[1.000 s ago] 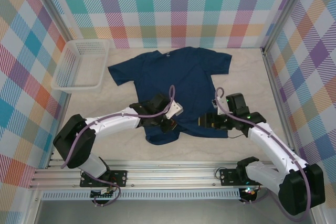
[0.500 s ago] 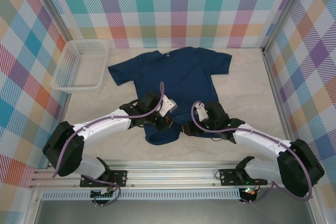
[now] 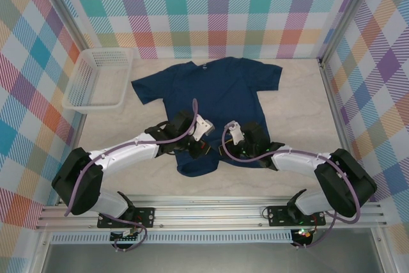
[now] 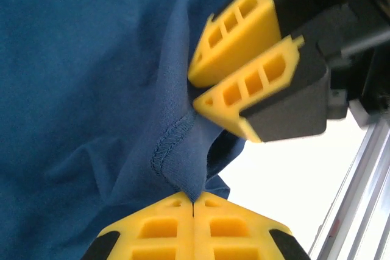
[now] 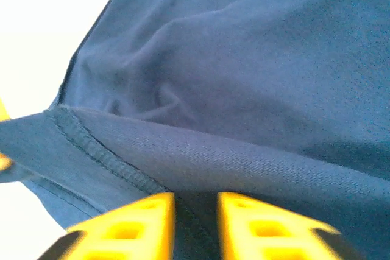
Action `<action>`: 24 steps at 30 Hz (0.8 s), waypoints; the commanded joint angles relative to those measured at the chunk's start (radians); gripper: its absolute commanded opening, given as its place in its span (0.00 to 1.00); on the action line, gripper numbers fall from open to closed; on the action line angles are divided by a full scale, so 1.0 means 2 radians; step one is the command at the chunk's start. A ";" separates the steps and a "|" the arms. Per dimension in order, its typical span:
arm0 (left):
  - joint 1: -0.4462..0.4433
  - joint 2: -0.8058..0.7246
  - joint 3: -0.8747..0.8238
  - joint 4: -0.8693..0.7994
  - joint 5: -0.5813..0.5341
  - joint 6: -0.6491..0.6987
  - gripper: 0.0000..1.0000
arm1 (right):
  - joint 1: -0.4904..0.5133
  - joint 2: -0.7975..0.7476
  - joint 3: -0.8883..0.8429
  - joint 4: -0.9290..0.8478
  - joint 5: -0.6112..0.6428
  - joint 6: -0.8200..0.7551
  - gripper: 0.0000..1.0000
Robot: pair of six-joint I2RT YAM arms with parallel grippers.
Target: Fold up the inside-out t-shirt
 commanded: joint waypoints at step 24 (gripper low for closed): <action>0.008 0.052 -0.018 0.044 0.064 -0.036 0.42 | 0.002 -0.137 -0.021 -0.123 0.071 0.016 0.04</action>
